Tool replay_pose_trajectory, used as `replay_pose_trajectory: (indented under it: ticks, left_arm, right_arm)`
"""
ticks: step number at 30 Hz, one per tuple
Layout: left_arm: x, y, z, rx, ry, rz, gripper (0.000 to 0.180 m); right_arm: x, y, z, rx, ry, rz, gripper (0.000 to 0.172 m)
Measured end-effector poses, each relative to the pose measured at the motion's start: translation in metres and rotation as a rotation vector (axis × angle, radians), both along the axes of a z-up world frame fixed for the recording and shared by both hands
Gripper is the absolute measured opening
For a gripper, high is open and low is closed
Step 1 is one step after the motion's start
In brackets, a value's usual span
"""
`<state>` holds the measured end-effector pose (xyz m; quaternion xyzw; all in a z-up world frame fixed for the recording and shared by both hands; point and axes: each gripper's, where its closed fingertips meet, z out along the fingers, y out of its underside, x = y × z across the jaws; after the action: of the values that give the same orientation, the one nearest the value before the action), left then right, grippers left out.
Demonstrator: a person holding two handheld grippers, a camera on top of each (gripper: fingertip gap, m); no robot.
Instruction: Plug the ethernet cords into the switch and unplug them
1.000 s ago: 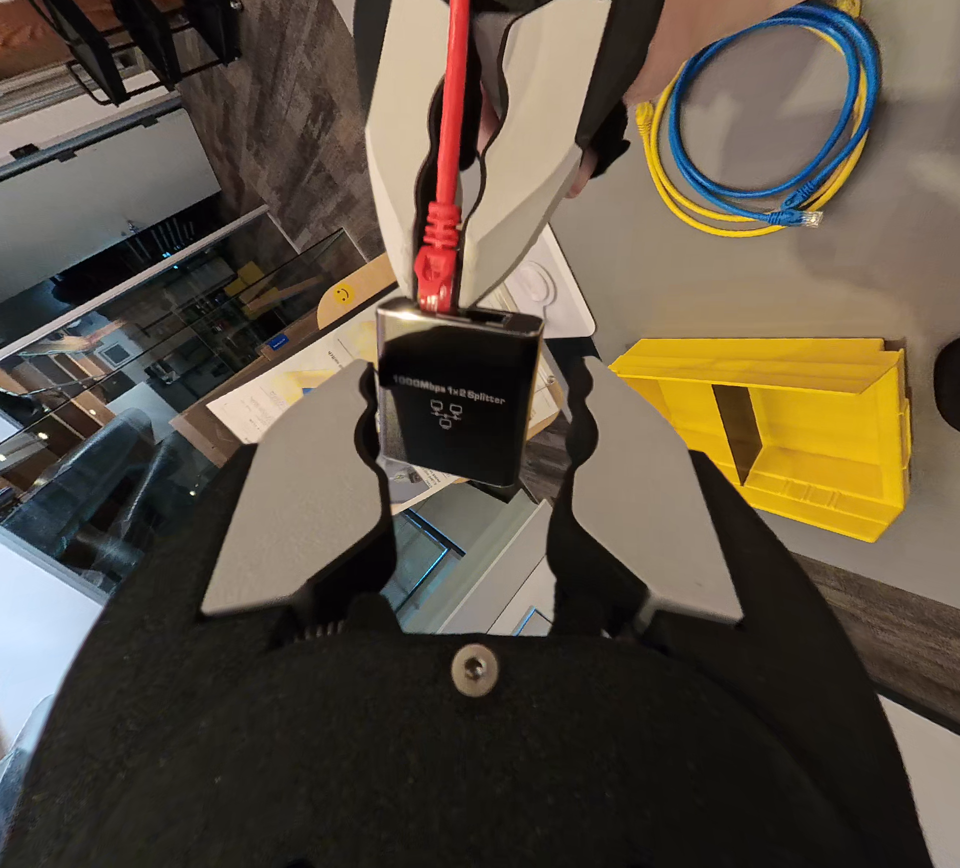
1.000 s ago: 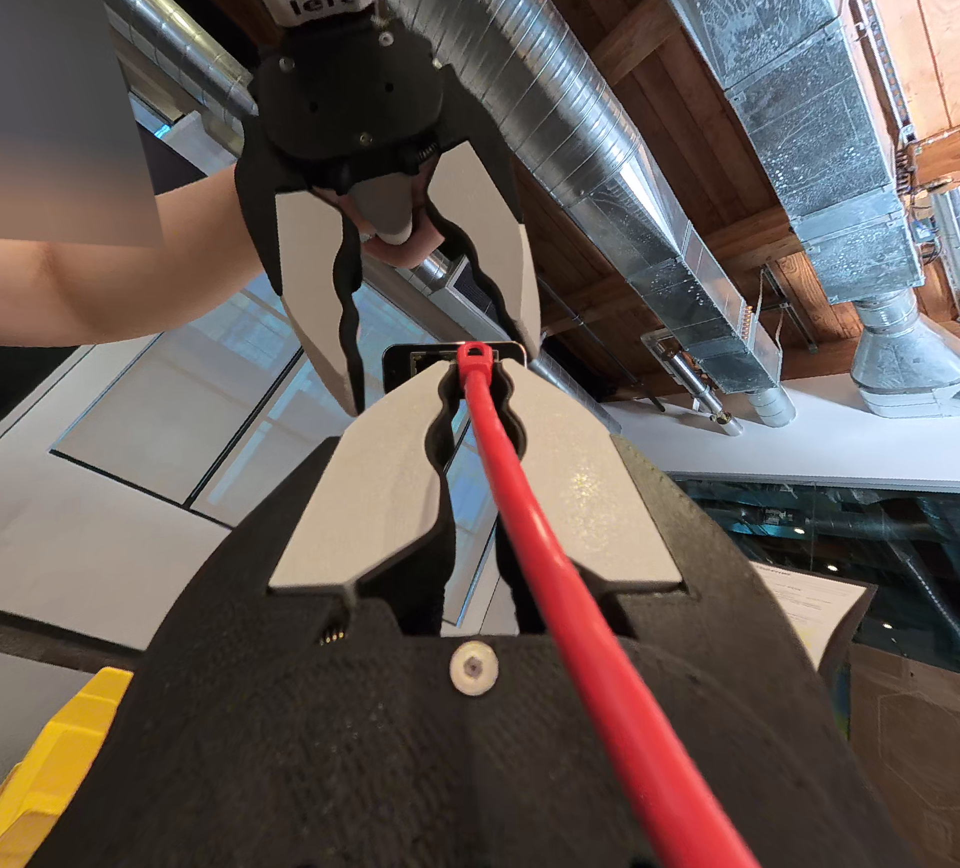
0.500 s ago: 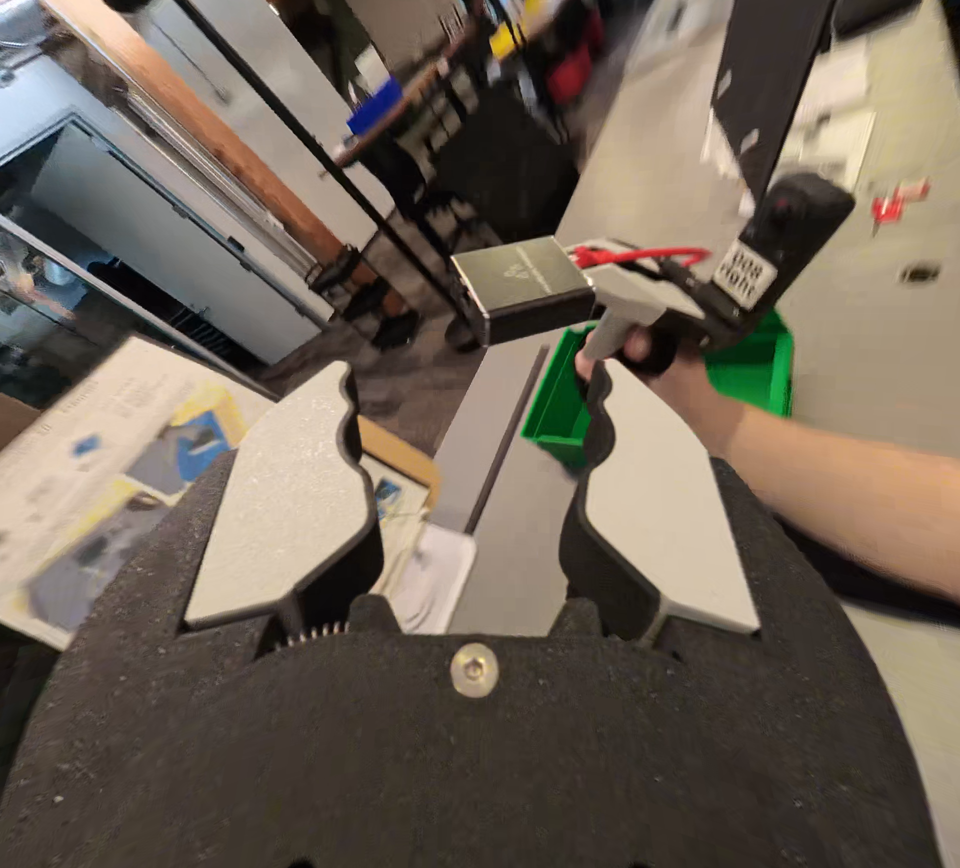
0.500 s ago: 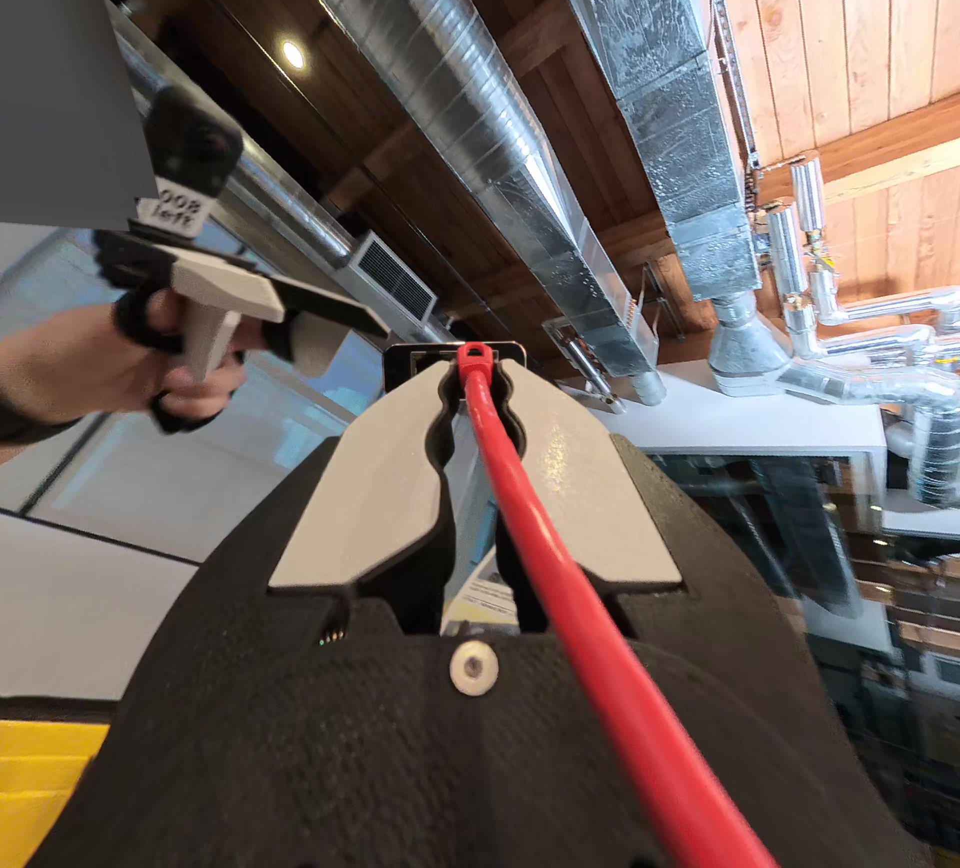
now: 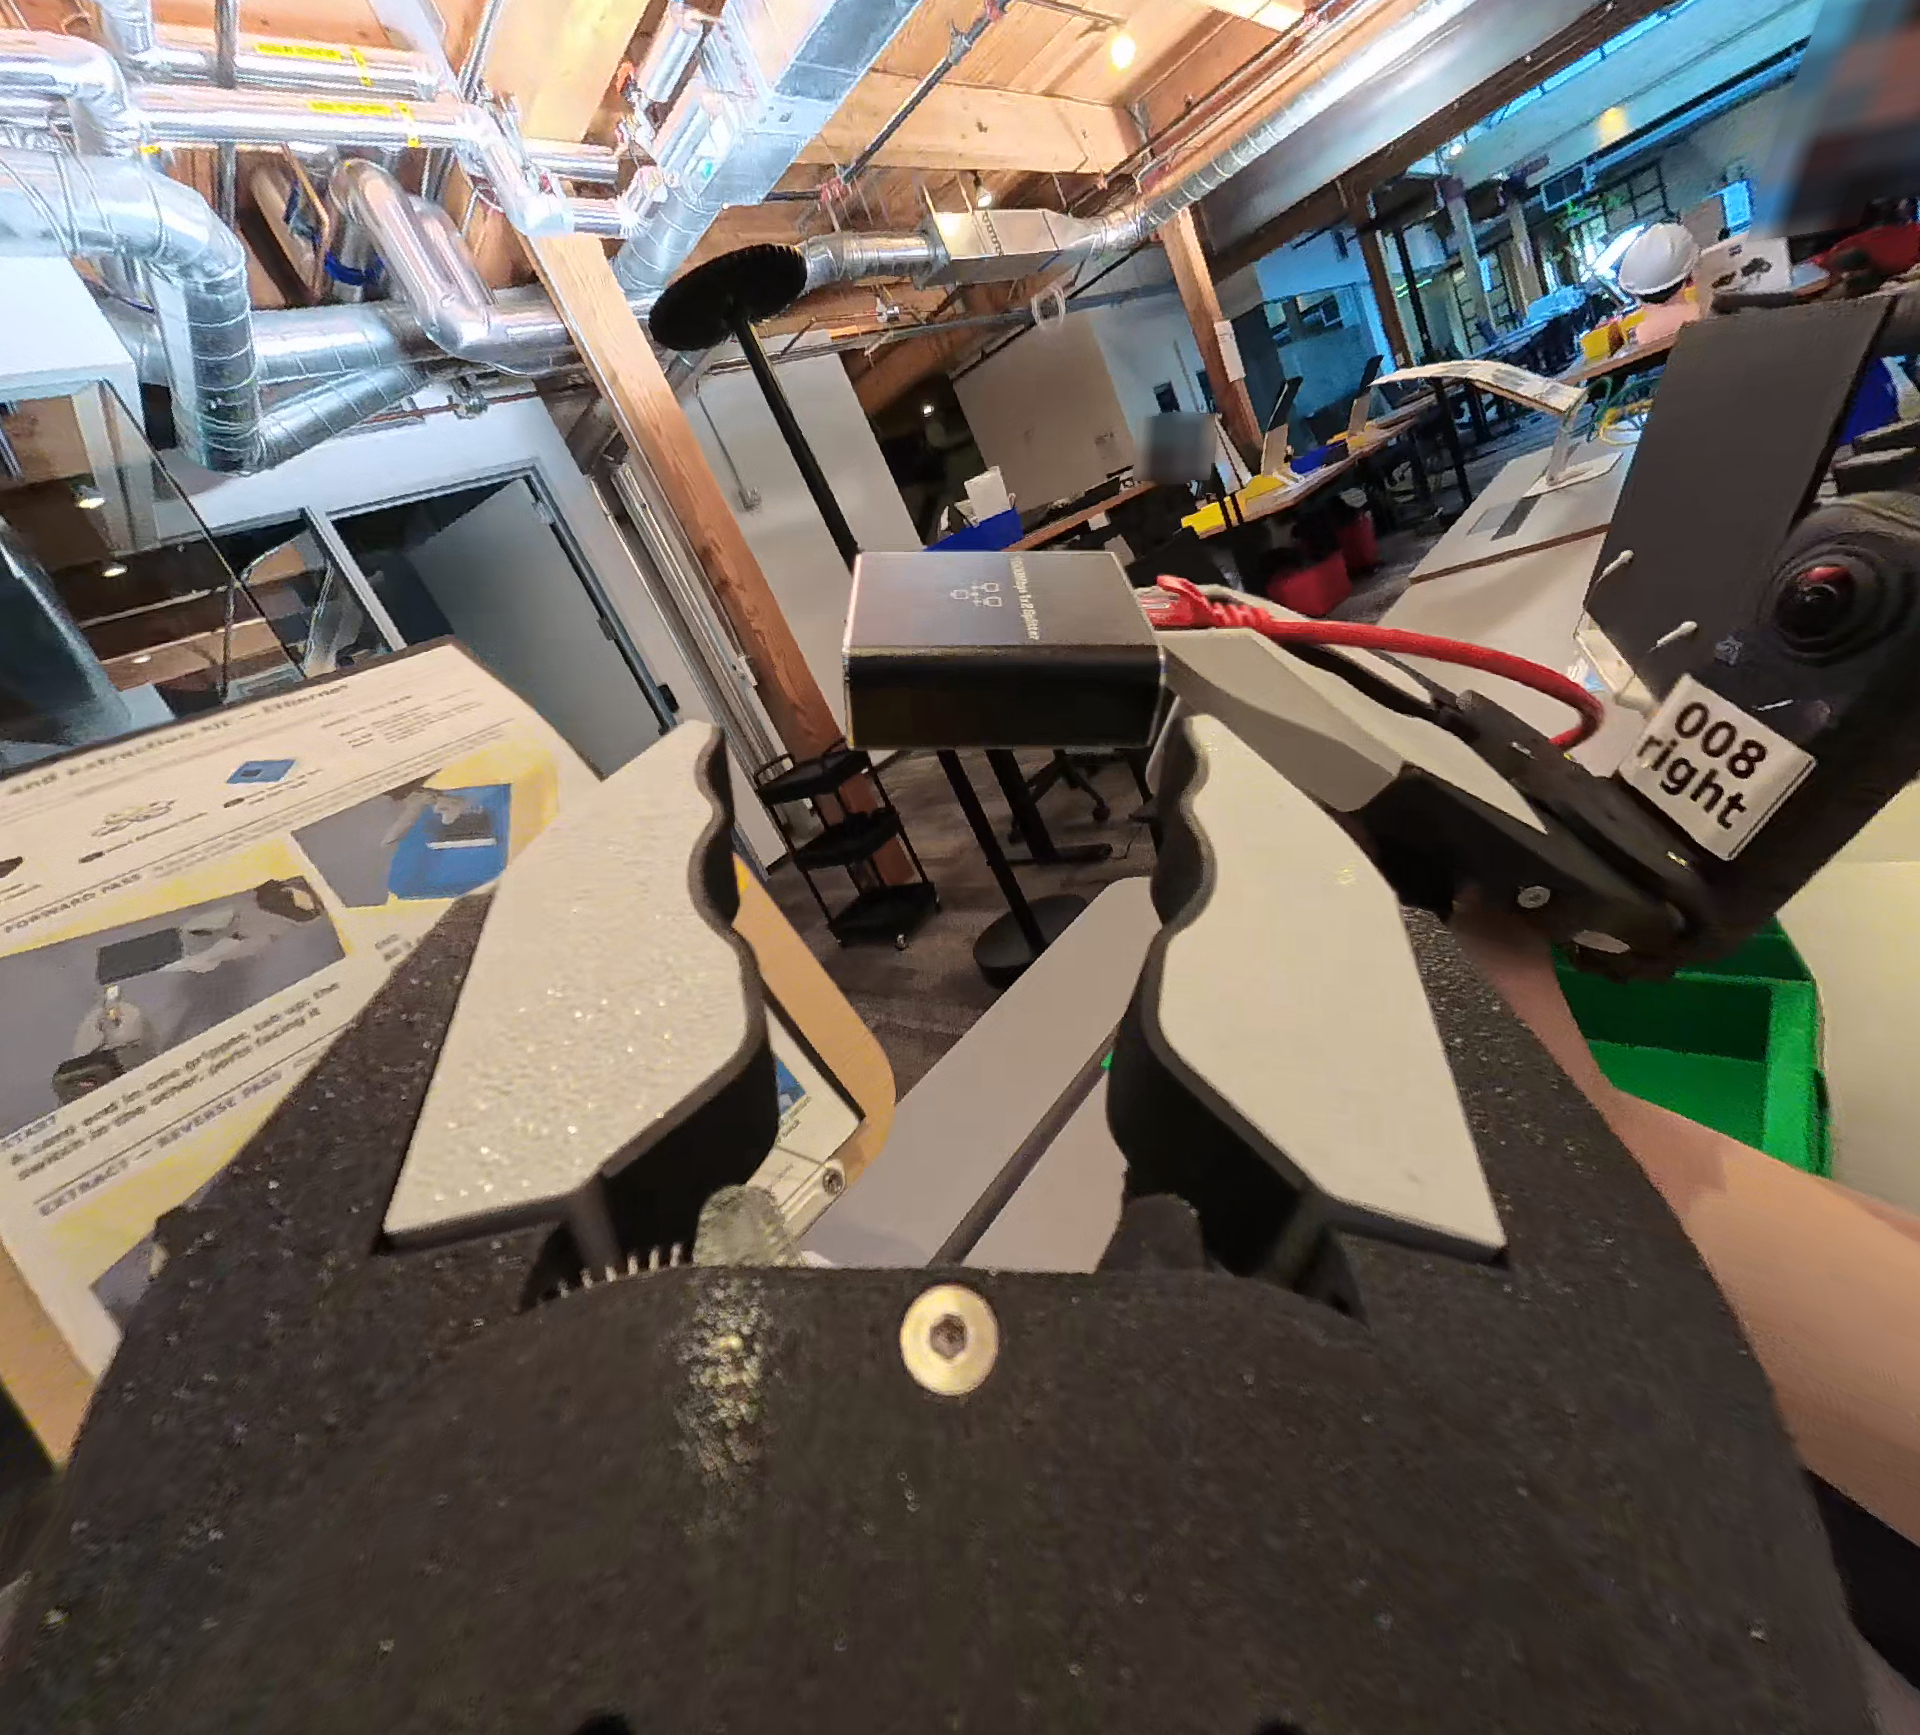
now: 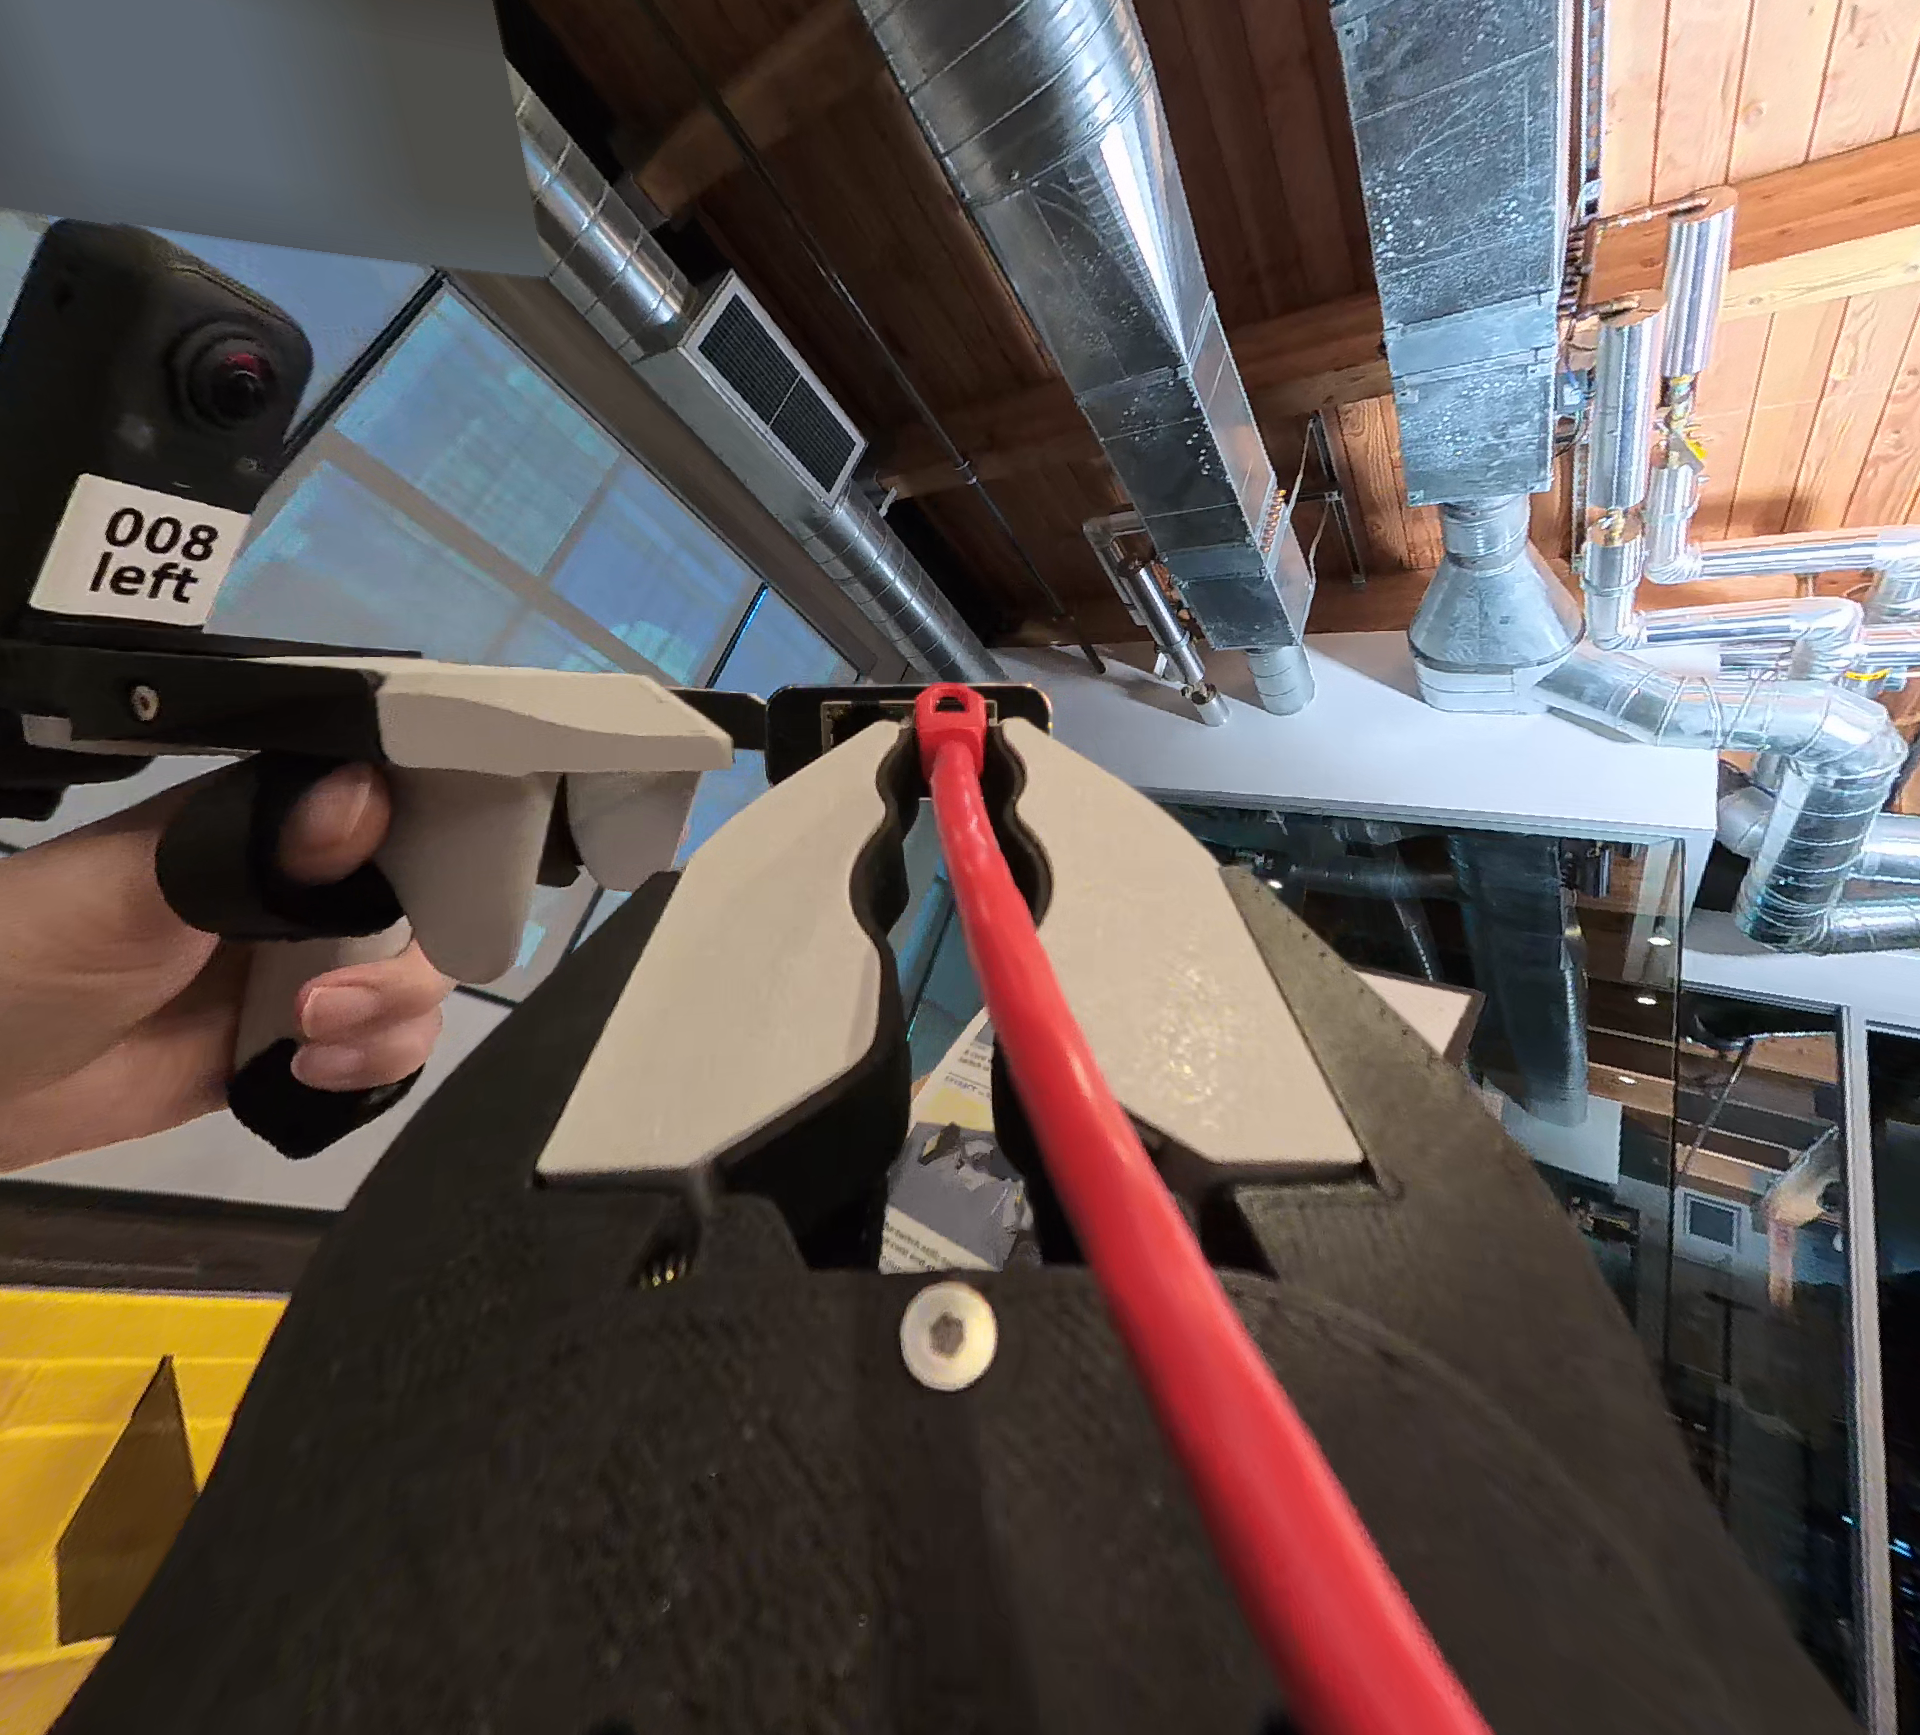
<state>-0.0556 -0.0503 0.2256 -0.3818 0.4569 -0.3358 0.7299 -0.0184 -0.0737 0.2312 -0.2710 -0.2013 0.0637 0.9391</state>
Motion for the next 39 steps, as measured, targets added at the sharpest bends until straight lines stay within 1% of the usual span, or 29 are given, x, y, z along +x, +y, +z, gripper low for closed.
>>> replay_pose_trajectory:
  ticks: [2, 4, 6, 9, 11, 13, 18, 21, 27, 34, 39]
  left_arm:
    - [-0.004, 0.003, -0.004, -0.014, 0.005, -0.002, 0.083]
    - [-0.004, 0.003, -0.009, -0.055, 0.018, -0.044, 0.088]
    - [-0.006, 0.005, -0.010, -0.081, 0.000, -0.066, 0.083]
    - [-0.013, 0.007, -0.012, -0.065, -0.025, -0.078, 0.069]
    - [-0.017, 0.011, -0.013, -0.042, -0.027, -0.052, 0.064]
    - [-0.020, 0.016, -0.016, -0.034, -0.019, -0.033, 0.064]
    - [-0.027, 0.029, -0.022, -0.063, -0.012, 0.024, 0.064]
    - [-0.029, 0.033, -0.023, -0.083, -0.018, 0.043, 0.064]
    - [-0.030, 0.037, -0.024, -0.101, -0.035, 0.058, 0.064]
    - [-0.031, 0.040, -0.026, -0.115, -0.041, 0.055, 0.064]
    - [-0.034, 0.044, -0.026, -0.115, -0.043, 0.068, 0.064]
  right_arm:
    - [-0.005, 0.004, -0.003, -0.011, -0.013, 0.005, 0.013]
    - [-0.013, 0.008, -0.005, -0.024, -0.028, 0.015, 0.013]
    - [-0.022, 0.011, -0.008, -0.035, -0.049, 0.025, 0.013]
    - [-0.035, 0.015, -0.013, -0.053, -0.081, 0.042, 0.013]
    - [-0.038, 0.018, -0.014, -0.063, -0.084, 0.051, 0.013]
    - [-0.041, 0.024, -0.017, -0.092, -0.091, 0.071, 0.013]
    - [-0.046, 0.038, -0.024, -0.180, -0.084, 0.119, 0.013]
    - [-0.047, 0.042, -0.026, -0.196, -0.100, 0.107, 0.013]
    - [-0.050, 0.044, -0.028, -0.247, -0.153, 0.100, 0.016]
    - [-0.052, 0.047, -0.030, -0.259, -0.181, 0.094, 0.019]
    - [-0.053, 0.045, -0.030, -0.260, -0.186, 0.130, 0.021]
